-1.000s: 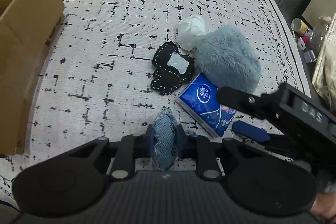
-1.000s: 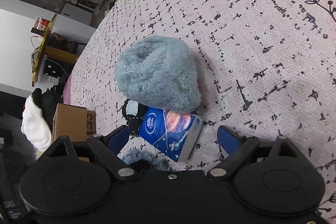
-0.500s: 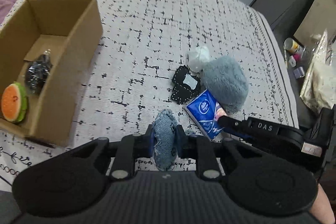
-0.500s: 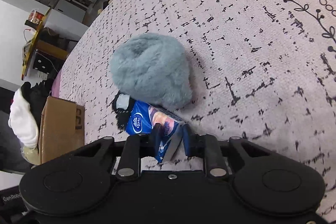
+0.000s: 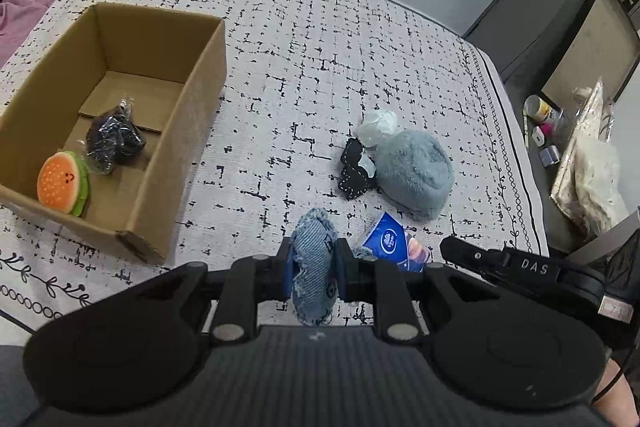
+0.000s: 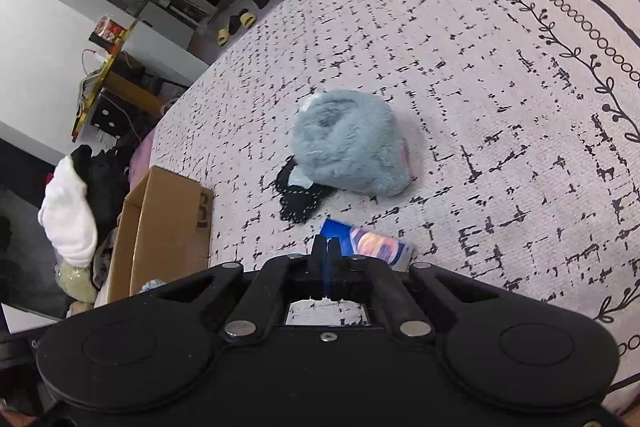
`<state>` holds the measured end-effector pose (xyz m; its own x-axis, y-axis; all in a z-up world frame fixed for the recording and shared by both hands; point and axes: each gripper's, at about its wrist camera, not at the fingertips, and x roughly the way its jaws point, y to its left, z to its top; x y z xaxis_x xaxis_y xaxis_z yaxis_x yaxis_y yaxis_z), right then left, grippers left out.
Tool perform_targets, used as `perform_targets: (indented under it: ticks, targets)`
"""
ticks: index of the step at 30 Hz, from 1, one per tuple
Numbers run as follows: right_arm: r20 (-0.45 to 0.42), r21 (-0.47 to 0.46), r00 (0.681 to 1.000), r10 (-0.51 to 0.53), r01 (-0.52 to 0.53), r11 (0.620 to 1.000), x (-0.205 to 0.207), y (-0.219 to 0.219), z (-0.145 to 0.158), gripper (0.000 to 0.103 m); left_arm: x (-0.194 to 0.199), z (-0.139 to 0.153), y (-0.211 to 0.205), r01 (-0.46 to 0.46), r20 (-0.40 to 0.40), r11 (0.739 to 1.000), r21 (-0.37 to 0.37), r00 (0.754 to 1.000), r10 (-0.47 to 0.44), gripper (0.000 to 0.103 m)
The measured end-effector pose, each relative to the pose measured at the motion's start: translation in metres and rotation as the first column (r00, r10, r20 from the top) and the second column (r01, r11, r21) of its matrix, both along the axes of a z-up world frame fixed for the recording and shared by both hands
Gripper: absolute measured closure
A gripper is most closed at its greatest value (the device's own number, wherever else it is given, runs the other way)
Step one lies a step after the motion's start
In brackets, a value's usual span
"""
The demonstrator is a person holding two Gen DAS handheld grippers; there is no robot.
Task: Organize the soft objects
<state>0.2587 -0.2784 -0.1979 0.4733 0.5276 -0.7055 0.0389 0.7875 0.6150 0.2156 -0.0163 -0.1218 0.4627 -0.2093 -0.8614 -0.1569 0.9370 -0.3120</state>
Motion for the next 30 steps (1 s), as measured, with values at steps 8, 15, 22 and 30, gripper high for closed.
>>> perform_targets:
  ticks: [8, 15, 22, 30]
  targets:
    - [-0.074, -0.052, 0.996, -0.041, 0.037, 0.998, 0.002, 0.011, -0.017, 0.063, -0.009, 0.007, 0.014, -0.016, 0.015, 1.0, -0.014, 1.0, 0.017, 0.083]
    - [0.011, -0.266, 0.994, 0.11, -0.103, 0.958, 0.008, 0.05, -0.01, 0.013, -0.013, 0.012, 0.032, -0.048, 0.022, 0.999, -0.021, 0.999, 0.049, 0.083]
    - [-0.027, -0.426, 0.983, 0.179, -0.174, 0.888, 0.019, 0.084, -0.023, 0.004, -0.012, 0.015, 0.05, -0.078, 0.028, 0.996, -0.032, 0.996, 0.079, 0.083]
    - [-0.032, -0.496, 0.982, 0.185, -0.176, 0.85, 0.023, 0.102, -0.029, 0.02, -0.011, 0.014, 0.062, -0.091, 0.023, 0.995, -0.035, 0.995, 0.092, 0.083]
